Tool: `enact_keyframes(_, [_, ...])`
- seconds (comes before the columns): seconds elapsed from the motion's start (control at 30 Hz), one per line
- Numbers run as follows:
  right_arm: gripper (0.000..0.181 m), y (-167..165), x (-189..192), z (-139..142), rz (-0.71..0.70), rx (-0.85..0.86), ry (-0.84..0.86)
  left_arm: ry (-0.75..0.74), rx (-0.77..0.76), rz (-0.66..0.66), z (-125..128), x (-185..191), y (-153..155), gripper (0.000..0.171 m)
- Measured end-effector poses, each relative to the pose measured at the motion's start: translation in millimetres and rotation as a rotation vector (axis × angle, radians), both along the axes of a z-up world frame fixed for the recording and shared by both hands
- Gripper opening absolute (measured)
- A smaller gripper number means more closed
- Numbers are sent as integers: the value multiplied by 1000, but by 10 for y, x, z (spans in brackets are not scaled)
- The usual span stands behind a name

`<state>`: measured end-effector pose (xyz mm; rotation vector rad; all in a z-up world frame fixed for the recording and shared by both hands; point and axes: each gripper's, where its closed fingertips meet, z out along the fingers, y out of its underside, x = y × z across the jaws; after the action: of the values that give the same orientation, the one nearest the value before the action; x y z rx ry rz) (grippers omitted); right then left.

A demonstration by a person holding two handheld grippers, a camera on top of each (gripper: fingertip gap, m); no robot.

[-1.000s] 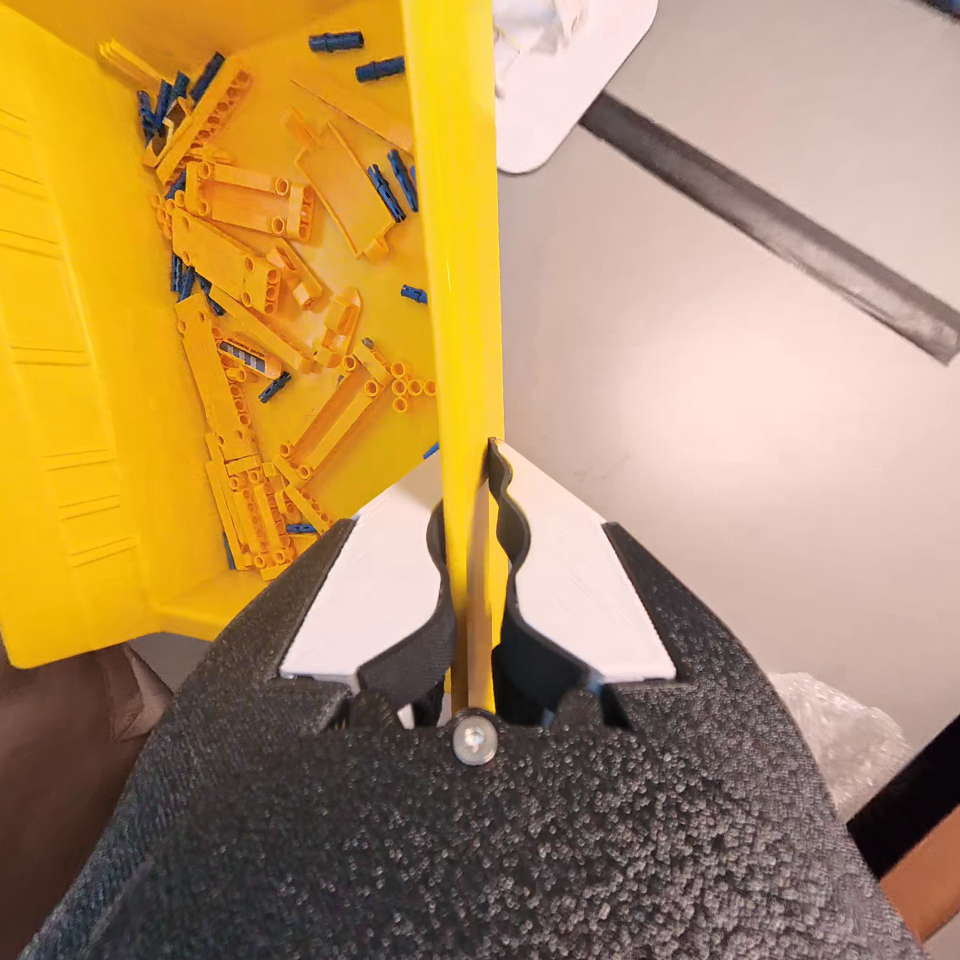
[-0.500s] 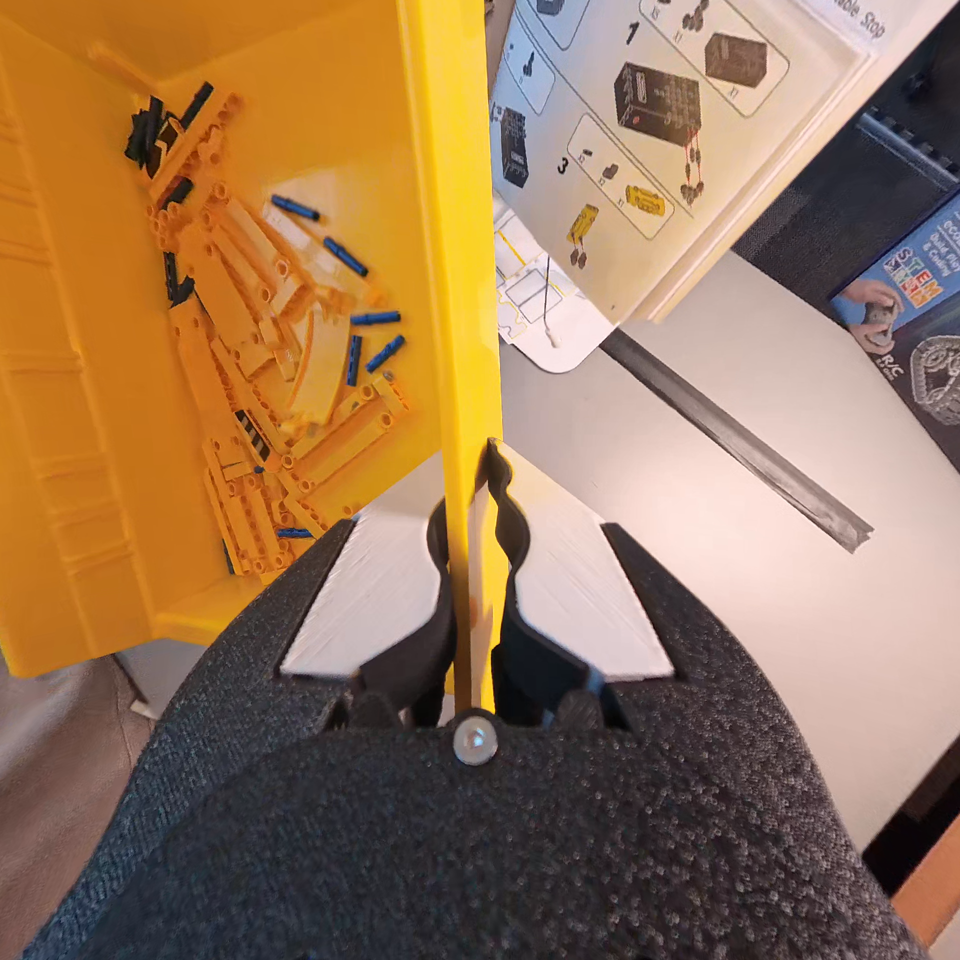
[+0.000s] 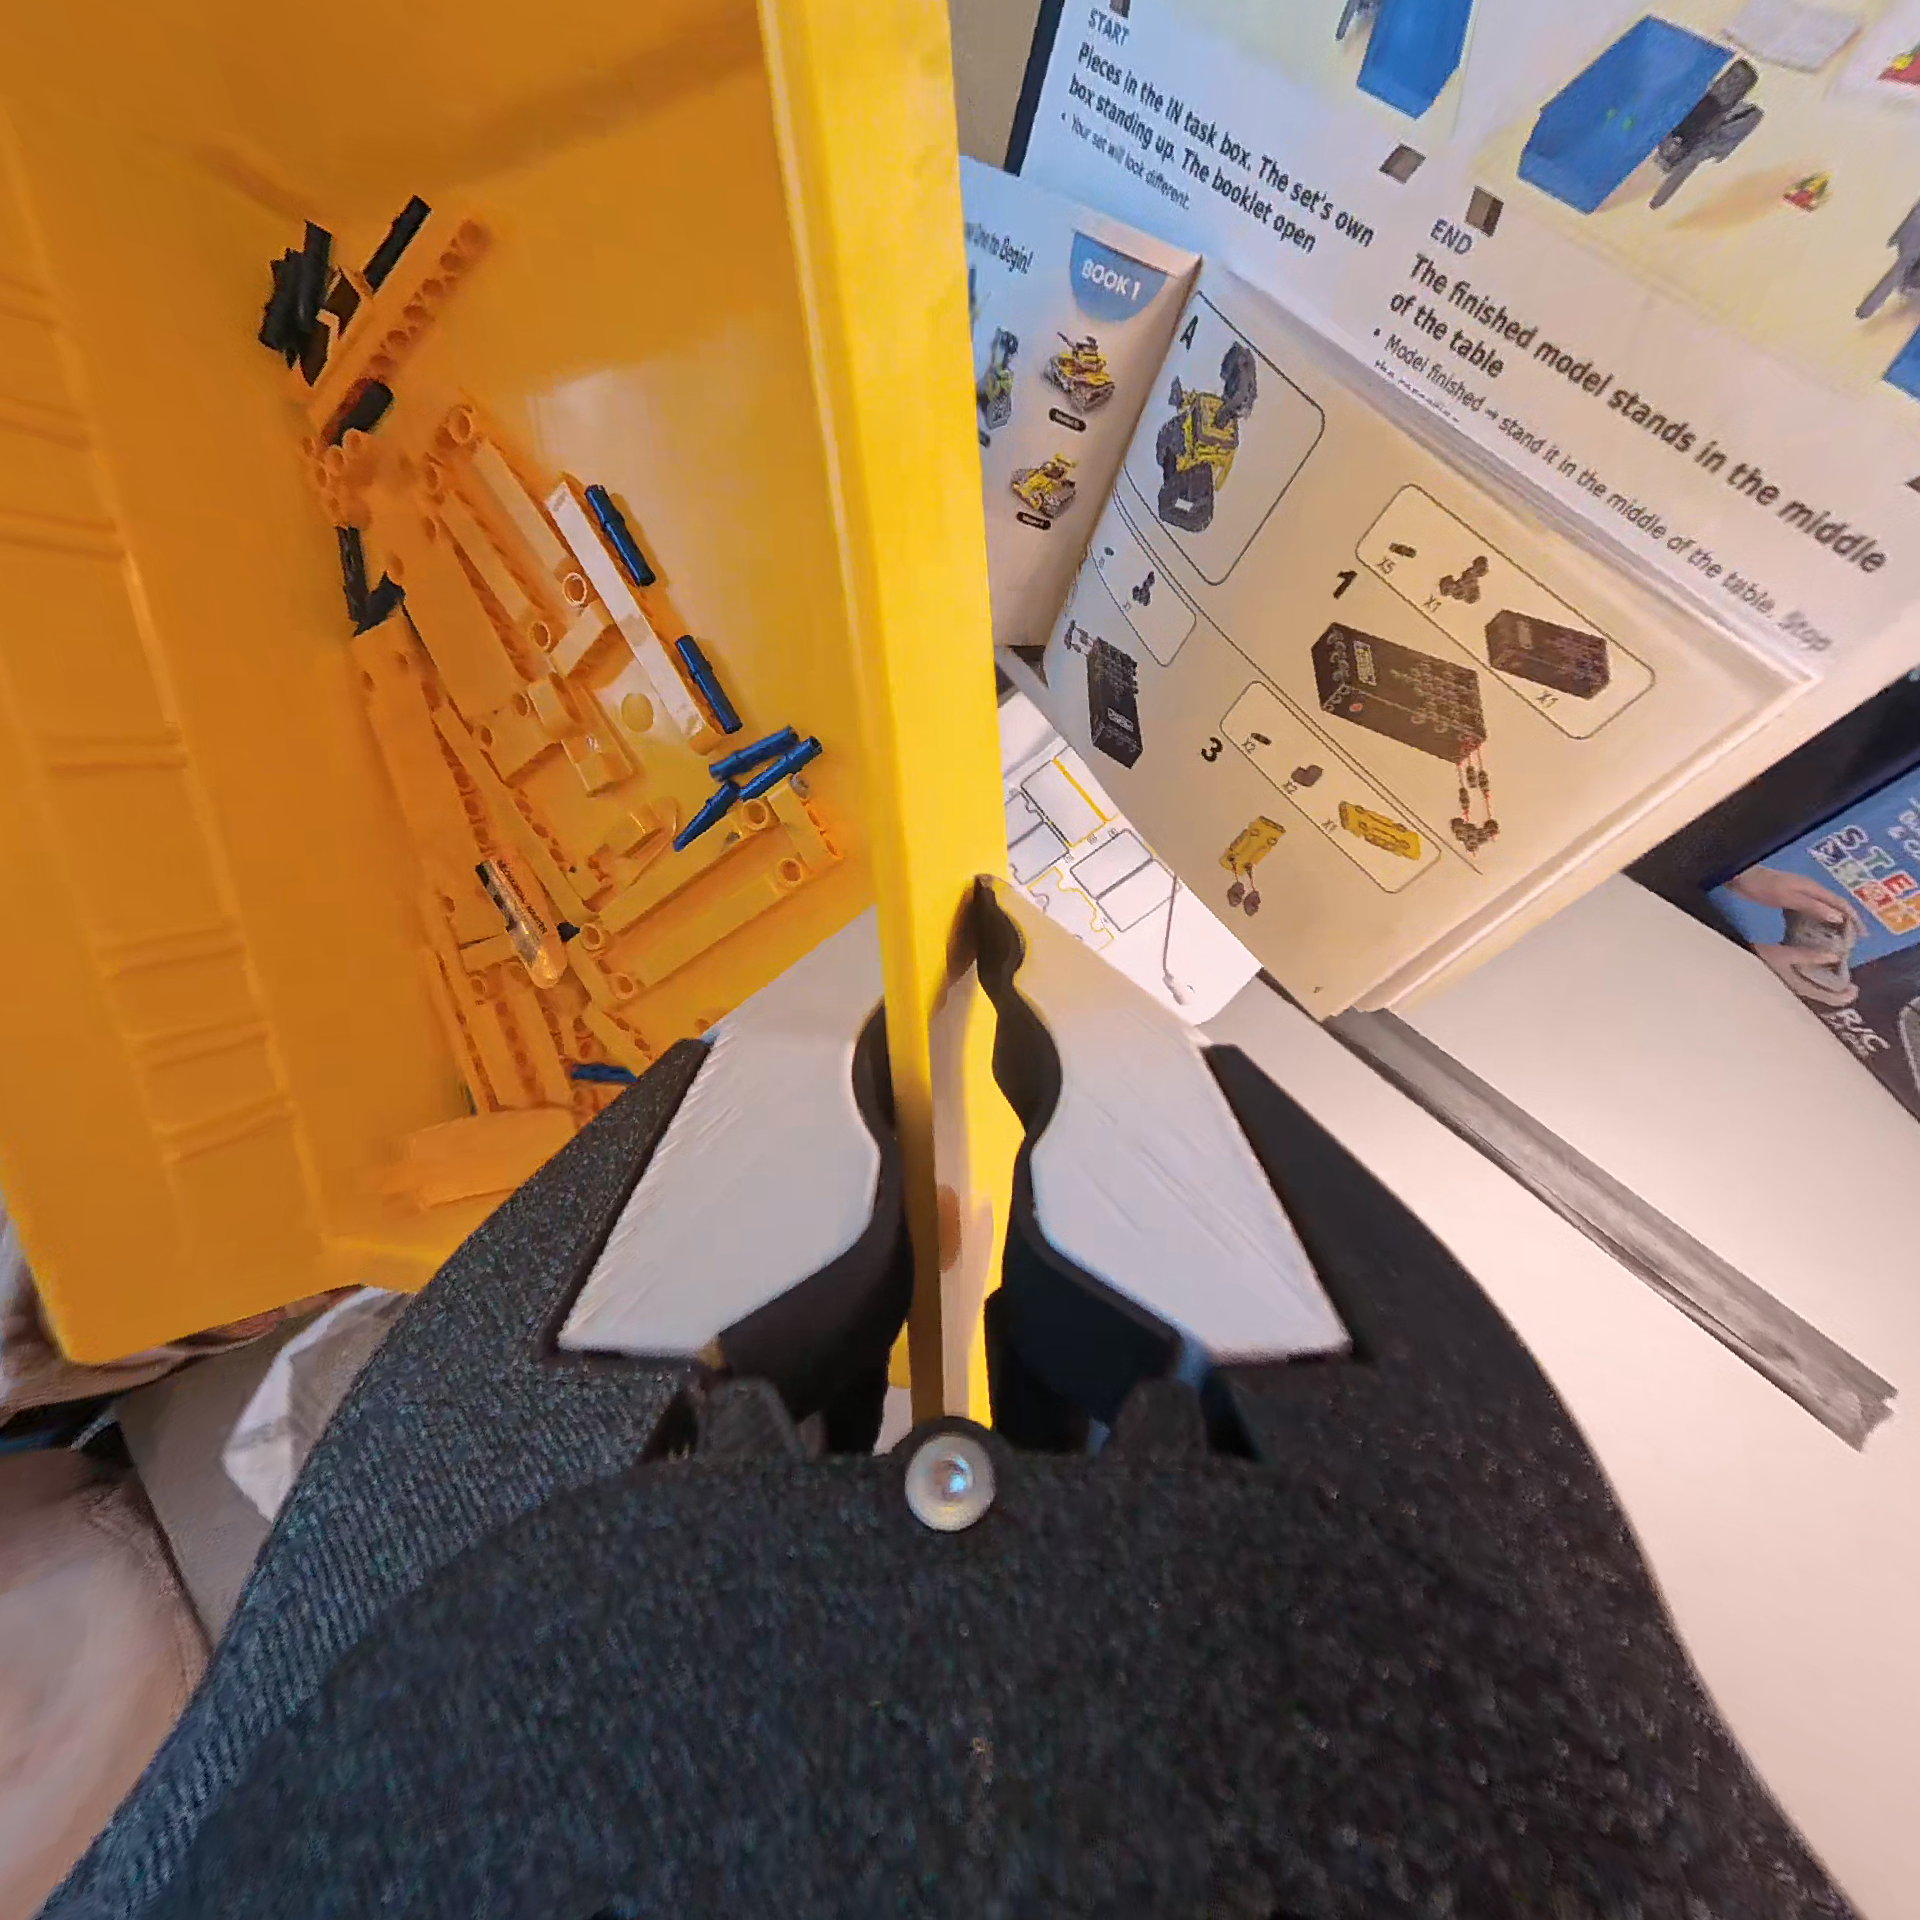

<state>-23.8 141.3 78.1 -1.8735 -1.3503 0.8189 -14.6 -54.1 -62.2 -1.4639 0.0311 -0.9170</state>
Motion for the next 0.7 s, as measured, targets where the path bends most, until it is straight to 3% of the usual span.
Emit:
enact_keyframes(0.3, [2,137,102,-104,-57,55,21,-126,35,-10,24,-117,-37,0])
enact_keyframes(0.7, [2,221,308,-105,-113,177,3,-131,109,-30,143,-83,-62,0])
